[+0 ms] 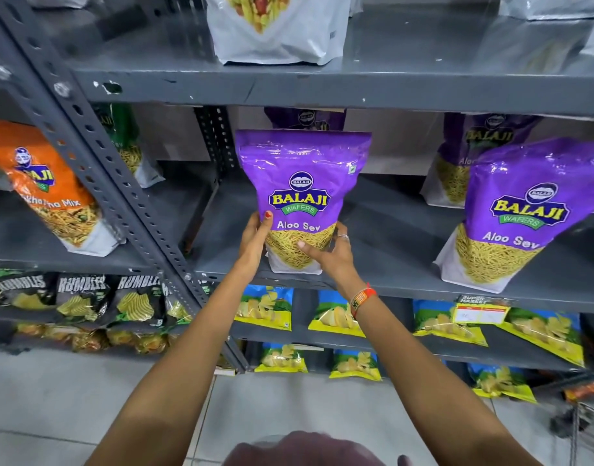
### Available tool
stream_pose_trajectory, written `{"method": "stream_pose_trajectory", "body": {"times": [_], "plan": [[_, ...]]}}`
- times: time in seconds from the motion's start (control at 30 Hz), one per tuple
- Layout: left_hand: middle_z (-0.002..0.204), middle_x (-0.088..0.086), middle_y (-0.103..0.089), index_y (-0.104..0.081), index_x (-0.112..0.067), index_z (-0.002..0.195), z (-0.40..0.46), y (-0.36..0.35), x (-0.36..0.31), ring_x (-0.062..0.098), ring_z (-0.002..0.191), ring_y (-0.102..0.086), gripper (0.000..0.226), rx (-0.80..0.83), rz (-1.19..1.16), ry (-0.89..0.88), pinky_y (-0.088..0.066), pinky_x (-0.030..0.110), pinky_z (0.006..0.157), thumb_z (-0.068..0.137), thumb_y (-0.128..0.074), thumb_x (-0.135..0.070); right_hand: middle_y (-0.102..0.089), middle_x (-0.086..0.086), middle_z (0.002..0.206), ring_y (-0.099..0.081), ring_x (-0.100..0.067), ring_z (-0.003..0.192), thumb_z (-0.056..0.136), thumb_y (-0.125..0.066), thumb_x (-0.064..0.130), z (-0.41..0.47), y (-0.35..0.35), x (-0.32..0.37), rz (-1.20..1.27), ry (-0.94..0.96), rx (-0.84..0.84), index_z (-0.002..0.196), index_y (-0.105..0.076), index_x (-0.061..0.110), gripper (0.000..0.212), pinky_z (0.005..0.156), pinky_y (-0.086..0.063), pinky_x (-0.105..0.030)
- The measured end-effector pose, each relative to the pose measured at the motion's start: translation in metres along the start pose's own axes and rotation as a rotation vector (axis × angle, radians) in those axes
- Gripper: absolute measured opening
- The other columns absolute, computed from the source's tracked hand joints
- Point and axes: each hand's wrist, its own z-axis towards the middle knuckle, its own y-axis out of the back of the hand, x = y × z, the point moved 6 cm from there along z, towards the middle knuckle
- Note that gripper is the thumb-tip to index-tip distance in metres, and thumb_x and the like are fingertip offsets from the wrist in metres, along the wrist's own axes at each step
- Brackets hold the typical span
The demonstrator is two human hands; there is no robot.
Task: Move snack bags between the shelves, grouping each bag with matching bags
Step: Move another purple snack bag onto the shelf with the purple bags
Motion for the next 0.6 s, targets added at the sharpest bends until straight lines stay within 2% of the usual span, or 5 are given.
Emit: {"method": "stream_pose_trajectory", "body": {"times": [0.1, 0.17, 0.3, 0.43, 0.6], "plan": [[0.094, -0.013, -0.059, -0.046, -0.025, 0.107, 0.0, 0.0, 0.001, -0.017, 0.066, -0.061, 0.015, 0.021, 0.0, -0.001, -0.049, 0.004, 0.058, 0.095, -0.039, -0.028, -0.057, -0.013, 0.129, -0.058, -0.025, 0.117, 0.06, -0.089, 0.026, -0.004, -0.002, 0.001, 0.01, -0.025, -0.01, 0.122, -0.041, 0.025, 0.079, 0.099, -0.053, -0.05], [0.094, -0.013, -0.06, -0.048, -0.029, 0.102, 0.001, 0.001, 0.001, -0.013, 0.069, -0.063, 0.011, 0.02, 0.001, -0.004, -0.051, 0.008, 0.062, 0.095, -0.039, -0.029, -0.057, -0.012, 0.129, -0.057, -0.026, 0.119, 0.045, -0.089, 0.051, -0.004, -0.002, -0.001, 0.016, -0.029, -0.029, 0.121, -0.042, 0.033, 0.091, 0.099, -0.052, -0.051], [0.096, -0.011, -0.061, -0.049, -0.03, 0.103, 0.007, 0.001, 0.002, 0.004, 0.086, -0.06, 0.012, 0.024, 0.01, 0.007, -0.05, 0.03, 0.084, 0.095, -0.04, -0.031, -0.06, -0.008, 0.125, -0.051, -0.03, 0.125, 0.032, -0.083, 0.071, 0.007, -0.004, -0.02, -0.007, -0.012, -0.059, 0.116, -0.043, 0.041, 0.098, 0.099, -0.05, -0.055], [0.095, -0.012, -0.06, -0.046, -0.024, 0.11, 0.006, 0.0, 0.002, 0.001, 0.084, -0.06, 0.017, 0.025, 0.011, 0.002, -0.051, 0.02, 0.076, 0.095, -0.039, -0.029, -0.059, -0.01, 0.126, -0.051, -0.03, 0.126, 0.03, -0.081, 0.075, 0.004, -0.005, -0.017, -0.02, -0.004, -0.063, 0.124, -0.04, 0.032, 0.111, 0.098, -0.051, -0.056], [0.102, -0.005, -0.058, -0.043, -0.02, 0.113, 0.001, 0.001, 0.002, -0.017, 0.07, -0.061, 0.023, -0.002, -0.012, -0.029, -0.05, 0.005, 0.061, 0.094, -0.041, -0.032, -0.056, -0.009, 0.131, -0.048, -0.029, 0.129, 0.032, -0.081, 0.073, -0.006, -0.004, -0.003, -0.042, 0.005, -0.02, 0.129, -0.036, 0.029, 0.116, 0.101, -0.049, -0.055]]}}
